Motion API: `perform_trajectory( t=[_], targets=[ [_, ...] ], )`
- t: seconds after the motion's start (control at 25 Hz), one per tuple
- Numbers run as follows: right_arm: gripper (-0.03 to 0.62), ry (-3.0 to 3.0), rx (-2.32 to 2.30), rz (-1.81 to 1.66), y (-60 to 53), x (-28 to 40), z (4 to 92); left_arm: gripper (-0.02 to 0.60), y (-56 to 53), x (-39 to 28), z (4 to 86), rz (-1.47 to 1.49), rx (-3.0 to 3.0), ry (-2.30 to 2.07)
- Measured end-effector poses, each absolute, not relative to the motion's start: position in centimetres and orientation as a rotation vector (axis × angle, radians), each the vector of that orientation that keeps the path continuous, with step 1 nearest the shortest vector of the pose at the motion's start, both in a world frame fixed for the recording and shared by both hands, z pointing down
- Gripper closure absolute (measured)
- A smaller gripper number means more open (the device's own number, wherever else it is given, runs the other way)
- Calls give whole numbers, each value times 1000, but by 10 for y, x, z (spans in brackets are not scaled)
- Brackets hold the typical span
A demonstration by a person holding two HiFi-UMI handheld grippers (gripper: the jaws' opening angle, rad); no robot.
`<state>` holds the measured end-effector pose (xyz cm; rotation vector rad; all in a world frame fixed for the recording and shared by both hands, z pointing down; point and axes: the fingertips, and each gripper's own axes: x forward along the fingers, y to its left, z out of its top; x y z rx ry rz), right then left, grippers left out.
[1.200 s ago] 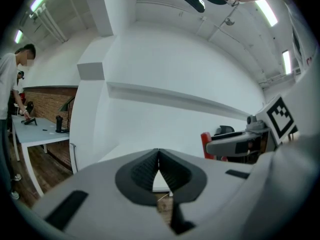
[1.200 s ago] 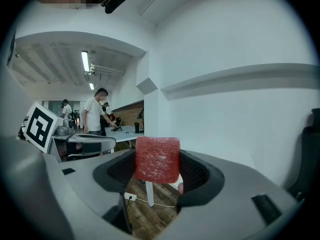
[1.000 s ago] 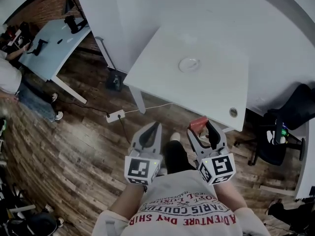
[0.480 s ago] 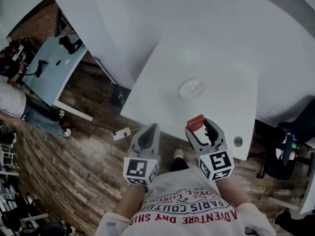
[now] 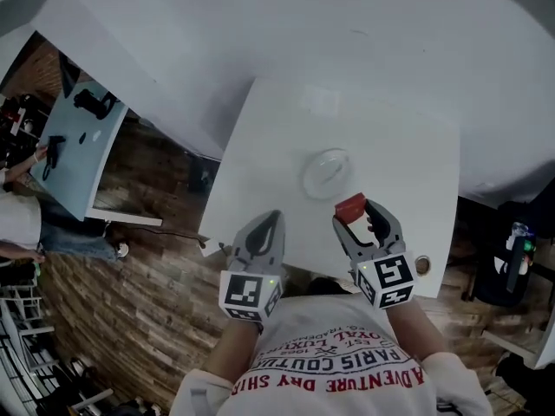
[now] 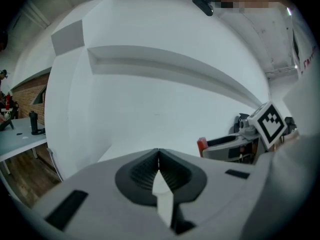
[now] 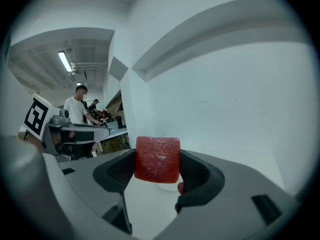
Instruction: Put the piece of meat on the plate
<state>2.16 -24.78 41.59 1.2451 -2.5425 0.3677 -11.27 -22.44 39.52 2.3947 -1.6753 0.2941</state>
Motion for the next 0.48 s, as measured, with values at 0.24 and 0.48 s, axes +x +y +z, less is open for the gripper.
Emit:
perform_trajectory(
  t=[0.24,0.48],
  targets=[
    [313,-2440,1275,400,-280,11,440,575,-266,-114,421,308,2417,-1539],
    [313,-2326,1276,390,-314,-9,466,575,-303,-122,450,361,2440,-1378]
  ],
)
